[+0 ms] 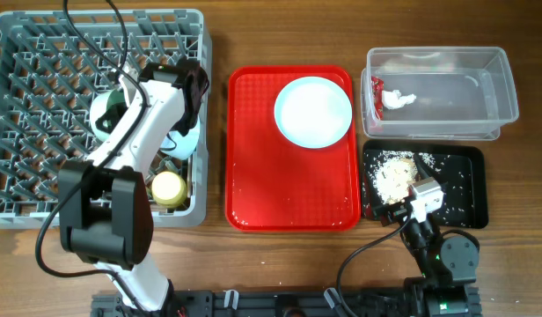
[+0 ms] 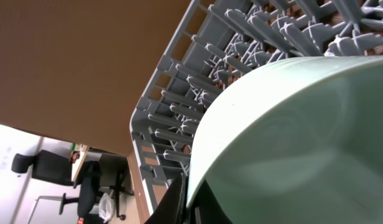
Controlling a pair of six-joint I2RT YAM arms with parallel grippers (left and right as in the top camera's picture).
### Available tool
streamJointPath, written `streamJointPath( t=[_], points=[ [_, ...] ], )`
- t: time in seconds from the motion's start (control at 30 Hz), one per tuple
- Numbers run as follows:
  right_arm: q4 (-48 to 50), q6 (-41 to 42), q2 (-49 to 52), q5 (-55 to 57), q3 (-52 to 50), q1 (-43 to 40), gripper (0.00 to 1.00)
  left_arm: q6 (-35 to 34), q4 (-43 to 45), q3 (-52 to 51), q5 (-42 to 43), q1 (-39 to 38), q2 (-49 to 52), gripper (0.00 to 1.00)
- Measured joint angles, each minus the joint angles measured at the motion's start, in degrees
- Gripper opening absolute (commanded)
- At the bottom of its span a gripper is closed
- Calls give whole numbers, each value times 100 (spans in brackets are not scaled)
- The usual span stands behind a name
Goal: Sort waste into correct bins and load items into the dishwasher rack
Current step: 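Move the left gripper to the light blue plate and grasp its edge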
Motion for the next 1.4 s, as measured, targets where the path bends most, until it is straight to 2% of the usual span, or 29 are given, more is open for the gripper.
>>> streamJointPath(
  t=[0.17,0.27,0.33,0.37,0.4,0.43,0.5,0.57,0.6,0.63,0.67,0.8,0.83,0.9,0.93,0.97,1.03,1.13,1.17,1.2,1.27,1.33,1.4],
  points=[
    [0,0,0,0,0,0,100,2,-17,0,9,-308,0,17],
    [0,0,0,0,0,0,100,-26,109,0,205,-693,22,34],
    [2,0,0,0,0,0,100,-39,-4,0,291,-737,55,50],
    [0,0,0,0,0,0,100,-44,-140,0,328,-737,55,68],
    [-2,0,0,0,0,0,98,-52,-262,0,345,-737,55,97],
    [0,0,0,0,0,0,100,-72,-378,13,354,-737,55,100],
    [0,0,0,0,0,0,100,-258,-723,144,476,-741,22,100],
    [-2,0,0,-2,0,0,100,-339,-960,981,1019,-791,-223,99],
    [-2,0,0,0,0,0,100,-330,-979,1207,1222,-837,-387,96],
    [-2,0,0,0,0,0,100,-264,-872,1471,1604,-903,-599,89],
    [0,0,0,0,0,0,100,-162,-625,1685,2109,-994,-837,85],
    [-2,0,0,0,0,0,100,448,501,1790,4395,-1370,-1097,84],
    [0,0,0,0,0,0,100,573,697,1744,5036,-1453,-1012,81],
    [-2,0,0,0,0,0,100,793,1552,1519,5744,-1620,-734,74],
    [-2,0,0,0,0,0,100,929,1875,1453,6048,-1692,-540,64],
    [-2,0,0,0,0,0,100,1056,2192,1353,6387,-1794,-223,63],
    [0,0,0,0,0,0,100,1298,2610,1294,6747,-1904,302,61],
    [0,0,0,0,0,0,100,1495,2879,1239,6999,-1980,992,52],
    [0,0,0,0,0,0,100,1517,2911,1231,7018,-1985,1123,51],
    [0,0,0,0,0,0,100,1552,2988,1233,7018,-1982,1237,44],
    [0,0,0,0,0,0,100,1558,3047,1231,7016,-1978,1576,38],
    [0,0,0,0,0,0,100,1587,3112,1224,7016,-1969,1631,36],
    [0,0,0,0,0,0,100,1582,3088,1222,7014,-1956,1633,22]
  ],
)
